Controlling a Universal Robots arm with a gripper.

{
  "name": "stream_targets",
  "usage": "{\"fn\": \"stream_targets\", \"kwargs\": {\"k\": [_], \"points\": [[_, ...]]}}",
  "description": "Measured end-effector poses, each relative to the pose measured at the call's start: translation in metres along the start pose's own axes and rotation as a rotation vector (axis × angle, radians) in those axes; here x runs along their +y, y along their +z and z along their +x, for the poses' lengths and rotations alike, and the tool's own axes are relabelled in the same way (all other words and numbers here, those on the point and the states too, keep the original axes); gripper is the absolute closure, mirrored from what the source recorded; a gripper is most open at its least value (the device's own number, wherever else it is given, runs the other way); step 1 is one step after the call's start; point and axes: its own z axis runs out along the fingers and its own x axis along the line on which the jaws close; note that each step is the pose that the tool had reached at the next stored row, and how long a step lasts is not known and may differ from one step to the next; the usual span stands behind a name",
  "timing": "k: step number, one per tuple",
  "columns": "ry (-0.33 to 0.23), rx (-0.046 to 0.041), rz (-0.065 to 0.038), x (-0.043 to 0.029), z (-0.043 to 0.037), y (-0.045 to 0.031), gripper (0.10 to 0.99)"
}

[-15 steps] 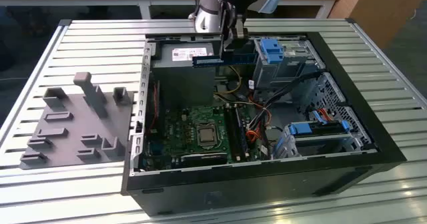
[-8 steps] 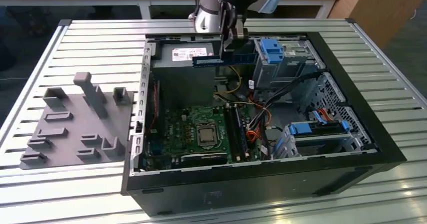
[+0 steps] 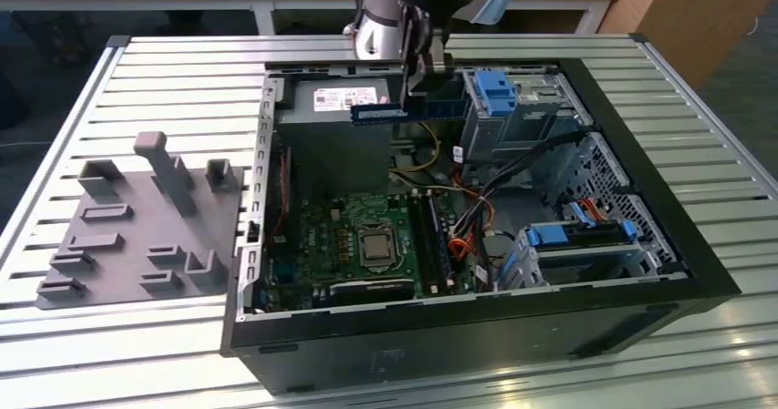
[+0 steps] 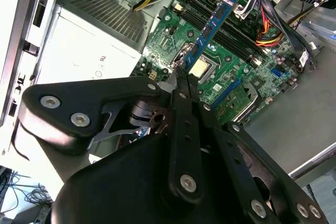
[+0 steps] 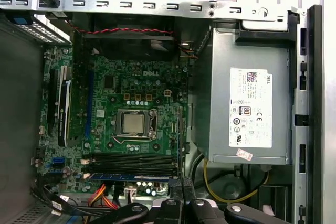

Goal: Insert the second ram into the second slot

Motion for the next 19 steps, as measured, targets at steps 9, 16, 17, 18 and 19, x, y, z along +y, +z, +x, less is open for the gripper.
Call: {"fn": "stream_targets", "kwargs": {"k": [9, 16, 17, 18, 19], "points": [[0.0, 0.0001, 0.0, 0.0, 0.0024, 0.0, 0.965], [0.0, 0.0, 0.0, 0.0001, 0.0038, -0.0001, 0.965], [0.0, 0.0, 0.0, 0.0001, 0.004, -0.0001, 0.965], [0.0, 0.0, 0.0, 0.0001, 0.0043, -0.0001, 0.965], [0.0, 0.0, 0.0, 0.0001, 0.0045, -0.0001, 0.965]]}}
